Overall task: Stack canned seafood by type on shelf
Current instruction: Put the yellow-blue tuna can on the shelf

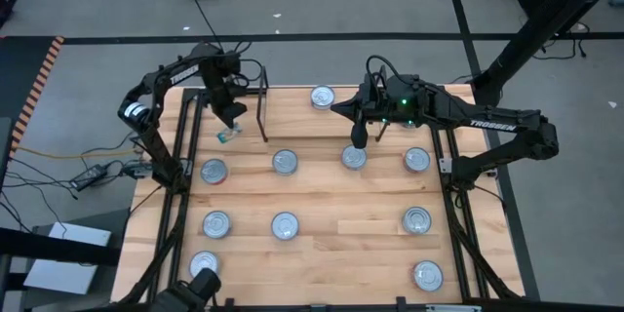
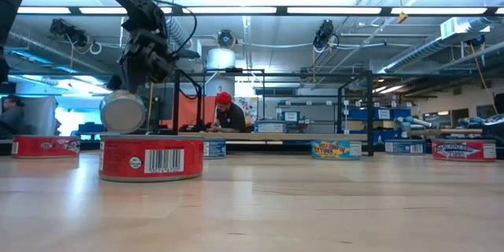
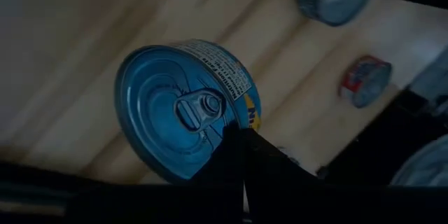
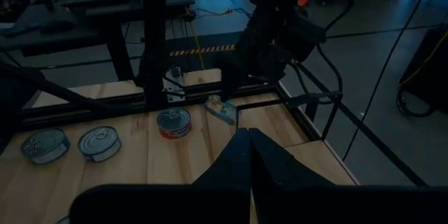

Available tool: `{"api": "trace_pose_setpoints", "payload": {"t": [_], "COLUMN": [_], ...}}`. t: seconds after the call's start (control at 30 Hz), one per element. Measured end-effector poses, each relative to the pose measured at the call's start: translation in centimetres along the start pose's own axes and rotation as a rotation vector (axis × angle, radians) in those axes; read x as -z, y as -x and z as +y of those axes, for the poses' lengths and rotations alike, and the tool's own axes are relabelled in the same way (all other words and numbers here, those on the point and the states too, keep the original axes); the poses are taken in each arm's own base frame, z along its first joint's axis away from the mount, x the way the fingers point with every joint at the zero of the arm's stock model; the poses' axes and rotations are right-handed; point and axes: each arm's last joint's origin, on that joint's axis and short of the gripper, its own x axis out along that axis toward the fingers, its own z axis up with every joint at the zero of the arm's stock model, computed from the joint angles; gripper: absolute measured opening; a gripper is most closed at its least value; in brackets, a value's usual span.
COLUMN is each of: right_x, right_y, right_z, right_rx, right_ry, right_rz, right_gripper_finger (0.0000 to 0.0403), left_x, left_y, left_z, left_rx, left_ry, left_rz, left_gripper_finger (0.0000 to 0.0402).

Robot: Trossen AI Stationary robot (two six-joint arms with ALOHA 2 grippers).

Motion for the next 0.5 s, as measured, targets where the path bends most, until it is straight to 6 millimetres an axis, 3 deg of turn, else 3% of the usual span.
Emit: {"api": "trace_pose_setpoints", "payload": {"t": [0.5], "right_x": [0.0], "right_y": [0.0], "right_z": [0.2], "right_rx": [-0.04], "right_ry": [-0.005], "right_rz": [0.002], "right_gripper_finger": [0.0004], "left_x": [3.9], "left_y": [0.3], "left_z": [-8.2], "left_rx": [0.067], "left_ry": [-0.199], "left_rz": [-0.041], "left_gripper_finger": [0.0]}}
